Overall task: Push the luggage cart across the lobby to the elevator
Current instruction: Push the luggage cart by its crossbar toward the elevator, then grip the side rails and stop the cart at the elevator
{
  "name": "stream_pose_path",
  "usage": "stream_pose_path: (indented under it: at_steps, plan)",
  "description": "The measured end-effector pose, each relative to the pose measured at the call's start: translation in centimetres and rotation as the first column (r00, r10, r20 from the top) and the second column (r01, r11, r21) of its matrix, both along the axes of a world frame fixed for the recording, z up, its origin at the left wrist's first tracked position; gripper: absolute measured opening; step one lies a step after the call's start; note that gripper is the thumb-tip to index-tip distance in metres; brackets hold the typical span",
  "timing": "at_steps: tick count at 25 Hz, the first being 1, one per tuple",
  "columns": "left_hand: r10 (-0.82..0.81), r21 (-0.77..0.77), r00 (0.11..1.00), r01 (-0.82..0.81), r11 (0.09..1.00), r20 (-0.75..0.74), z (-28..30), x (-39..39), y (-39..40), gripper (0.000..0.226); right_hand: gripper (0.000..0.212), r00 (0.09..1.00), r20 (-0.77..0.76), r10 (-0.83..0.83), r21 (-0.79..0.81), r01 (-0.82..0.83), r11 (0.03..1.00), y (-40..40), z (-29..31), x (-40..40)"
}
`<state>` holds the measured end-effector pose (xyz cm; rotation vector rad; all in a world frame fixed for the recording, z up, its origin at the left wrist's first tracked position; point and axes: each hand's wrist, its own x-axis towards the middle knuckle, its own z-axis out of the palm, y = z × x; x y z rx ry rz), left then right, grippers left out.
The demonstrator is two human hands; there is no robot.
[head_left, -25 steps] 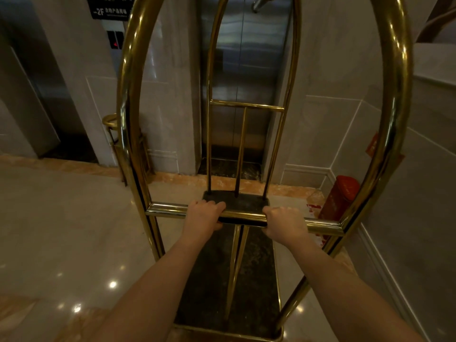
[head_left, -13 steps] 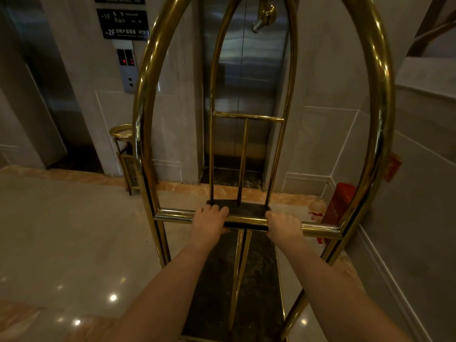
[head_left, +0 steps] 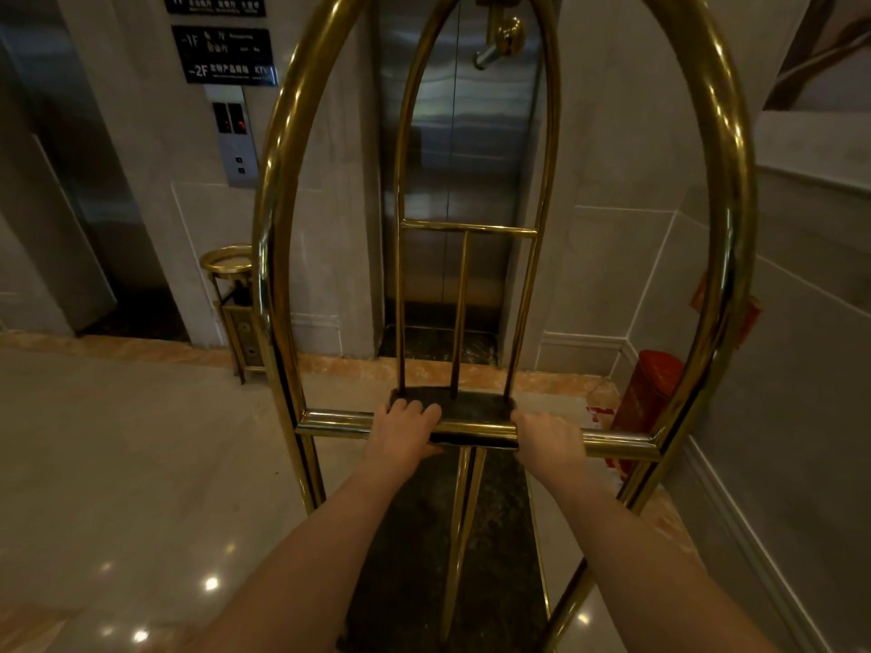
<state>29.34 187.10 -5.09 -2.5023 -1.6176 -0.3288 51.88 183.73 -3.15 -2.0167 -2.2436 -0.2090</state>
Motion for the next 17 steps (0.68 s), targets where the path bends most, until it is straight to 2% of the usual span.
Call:
stream_pose_path:
  at_steps: [5,8,9,10,12,14,15,17]
  plan:
    - [-0.030,-0.007,0.999,0.030,1.000,0.043,0.0,0.0,0.8,0.051,0.022,1.000,0.026,0.012,0.012,-0.013,1.000,1.0,0.0,0.3]
    - [-0.051,-0.141,0.971,0.086,0.986,0.233,1.2,-0.4,0.8,0.054,0.021,1.000,0.014,0.024,0.006,-0.024,1.000,1.6,0.0,0.4]
    - [-0.041,-0.136,0.951,0.087,0.987,0.308,2.1,-0.5,0.6,0.048,0.021,1.000,0.010,0.024,0.005,-0.024,1.000,1.8,0.0,0.5]
    - [-0.040,-0.067,0.935,0.068,0.995,0.354,3.2,-0.6,0.5,0.040,0.022,1.000,0.007,0.022,0.004,-0.022,1.000,1.9,0.0,0.5]
    - [-0.037,0.237,0.919,-0.062,0.970,0.392,5.9,-1.3,0.3,0.025,0.022,1.000,0.004,0.024,0.006,-0.024,1.000,2.3,0.0,0.6]
    - [0.013,0.485,0.846,-0.318,0.814,0.533,8.8,-3.2,0.1,0.022,0.023,1.000,0.008,0.030,0.004,-0.030,1.000,2.6,-0.1,0.7]
    - [0.029,0.514,0.771,-0.451,0.730,0.637,10.3,-4.5,0.2,0.025,0.024,1.000,0.007,0.030,0.004,-0.031,1.000,2.7,-0.2,0.8]
    - [0.044,0.449,0.605,-0.636,0.627,0.795,12.5,-7.2,0.9,0.035,0.025,1.000,0.008,0.029,0.005,-0.029,1.000,2.9,-0.2,0.8]
